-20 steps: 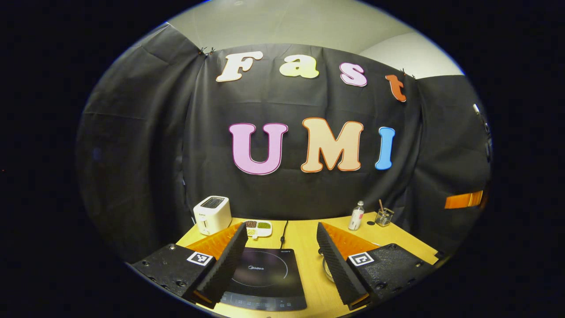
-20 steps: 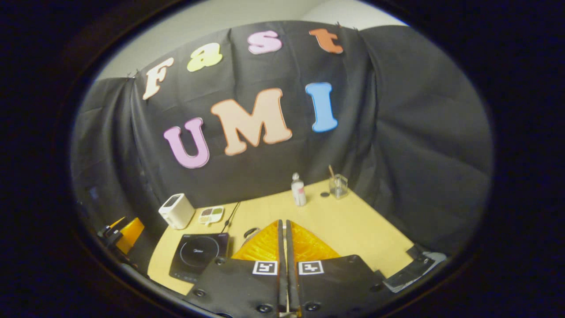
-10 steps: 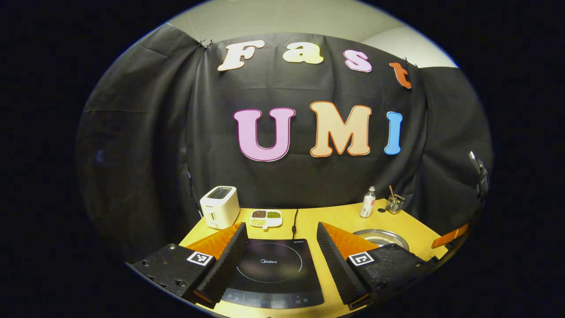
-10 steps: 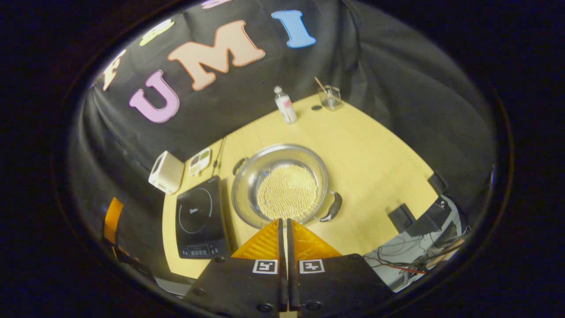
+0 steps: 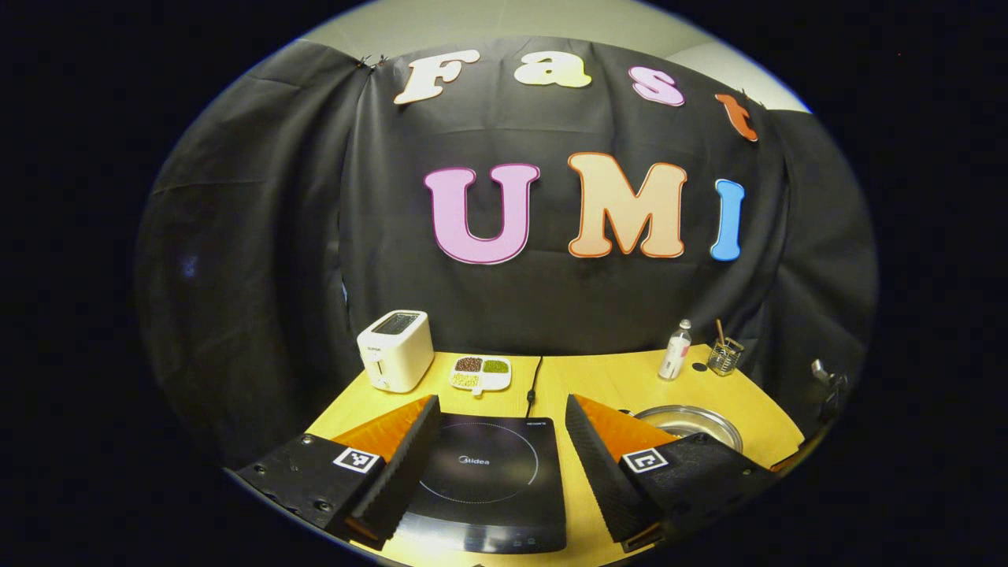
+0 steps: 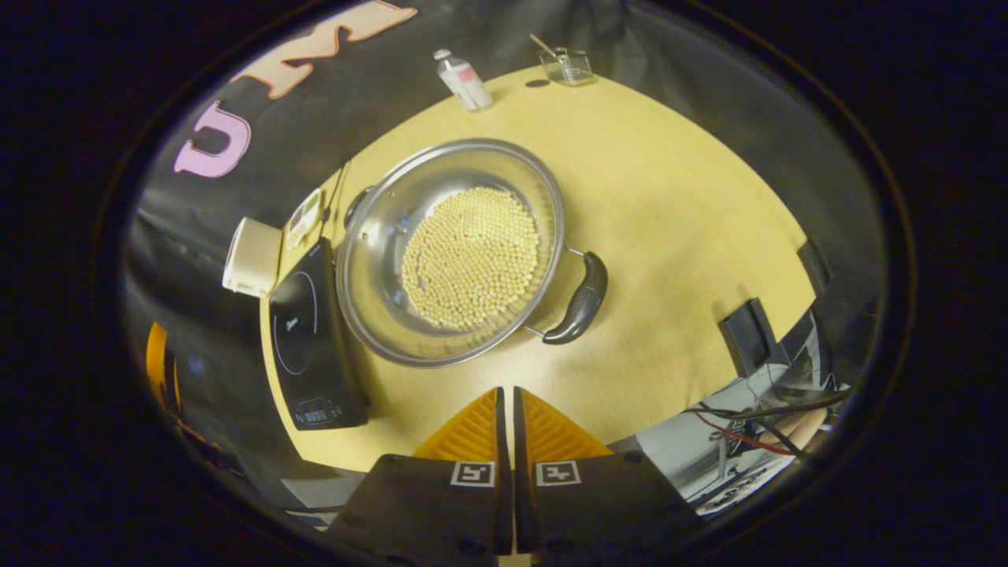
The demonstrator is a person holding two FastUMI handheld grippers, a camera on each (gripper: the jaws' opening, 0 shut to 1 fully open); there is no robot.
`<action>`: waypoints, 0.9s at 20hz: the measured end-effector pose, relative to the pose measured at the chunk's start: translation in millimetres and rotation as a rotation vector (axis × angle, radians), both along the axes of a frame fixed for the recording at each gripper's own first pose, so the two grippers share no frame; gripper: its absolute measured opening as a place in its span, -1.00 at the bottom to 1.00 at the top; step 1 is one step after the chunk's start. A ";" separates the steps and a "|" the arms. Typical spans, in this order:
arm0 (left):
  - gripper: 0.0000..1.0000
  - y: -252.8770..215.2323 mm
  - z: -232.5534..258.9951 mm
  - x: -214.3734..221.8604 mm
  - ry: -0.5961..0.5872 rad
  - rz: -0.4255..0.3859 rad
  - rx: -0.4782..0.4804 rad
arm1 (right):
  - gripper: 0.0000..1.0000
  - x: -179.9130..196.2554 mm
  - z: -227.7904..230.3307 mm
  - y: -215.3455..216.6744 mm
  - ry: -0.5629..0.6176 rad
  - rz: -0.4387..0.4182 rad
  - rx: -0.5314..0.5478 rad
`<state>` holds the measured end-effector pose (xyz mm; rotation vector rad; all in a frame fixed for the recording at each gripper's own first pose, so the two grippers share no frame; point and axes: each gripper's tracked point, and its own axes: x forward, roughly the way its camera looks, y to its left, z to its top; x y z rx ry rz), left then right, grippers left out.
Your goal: First push the handle of the pot to place it horizontally, then grasp the pot with both hands and set it on the induction cooktop.
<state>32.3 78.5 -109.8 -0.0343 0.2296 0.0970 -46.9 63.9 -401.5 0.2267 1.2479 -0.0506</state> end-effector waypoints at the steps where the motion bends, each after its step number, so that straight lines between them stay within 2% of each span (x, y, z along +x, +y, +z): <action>1: 0.92 -5.0 -1.4 4.6 0.008 0.010 -0.007 | -0.91 2.0 -6.1 -5.2 0.028 0.010 -0.004; 3: 0.86 -15.5 -3.1 14.1 0.017 0.029 -0.016 | -0.91 7.4 -15.0 -13.2 0.070 0.022 -0.005; 4: 0.92 -20.1 -4.0 18.1 0.020 0.039 -0.015 | -1.00 10.8 -18.7 -17.0 0.087 0.024 -0.001; 5: 0.92 -22.8 -5.3 20.7 0.023 0.050 -0.013 | -1.00 14.4 -21.2 -19.5 0.098 0.026 0.002; 6: 0.92 -25.7 -6.0 23.7 0.027 0.062 -0.008 | -0.91 18.2 -23.3 -23.1 0.109 0.033 0.002; 7: 0.92 -29.1 -8.0 28.2 0.034 0.078 -0.001 | -1.00 21.9 -24.9 -24.3 0.118 0.040 0.005; 8: 0.92 -30.3 -8.5 31.3 0.038 0.093 0.003 | -0.91 22.9 -26.4 -25.3 0.134 0.049 0.009; 9: 0.94 -31.6 -10.4 33.9 0.042 0.108 0.003 | -0.91 24.2 -27.5 -28.8 0.145 0.061 -0.002; 10: 0.93 -32.6 -12.3 36.4 0.048 0.124 0.002 | -1.00 28.2 -27.5 -32.9 0.150 0.074 -0.013; 11: 0.94 -33.3 -13.5 37.7 0.053 0.138 0.001 | -0.91 31.4 -27.3 -35.3 0.157 0.083 -0.018; 12: 0.93 -34.6 -15.7 39.4 0.059 0.149 -0.001 | -1.00 35.9 -26.9 -38.6 0.161 0.092 -0.025; 13: 0.94 -35.9 -18.0 40.3 0.065 0.158 -0.002 | -1.00 40.6 -27.0 -42.5 0.161 0.101 -0.035; 14: 0.94 -37.2 -19.3 41.3 0.070 0.166 -0.002 | -0.90 46.7 -26.2 -46.7 0.159 0.108 -0.045; 15: 0.93 -37.9 -21.6 42.0 0.076 0.173 -0.001 | -1.00 51.9 -25.3 -52.1 0.159 0.112 -0.052; 16: 0.94 -38.8 -23.7 42.9 0.085 0.181 0.002 | -0.90 57.8 -25.0 -56.6 0.157 0.115 -0.058; 17: 0.86 -39.9 -26.3 43.7 0.091 0.190 0.006 | -0.91 63.5 -23.5 -61.4 0.153 0.116 -0.065; 18: 0.93 -40.4 -27.2 45.1 0.097 0.199 0.010 | -0.91 70.0 -22.1 -65.9 0.148 0.117 -0.069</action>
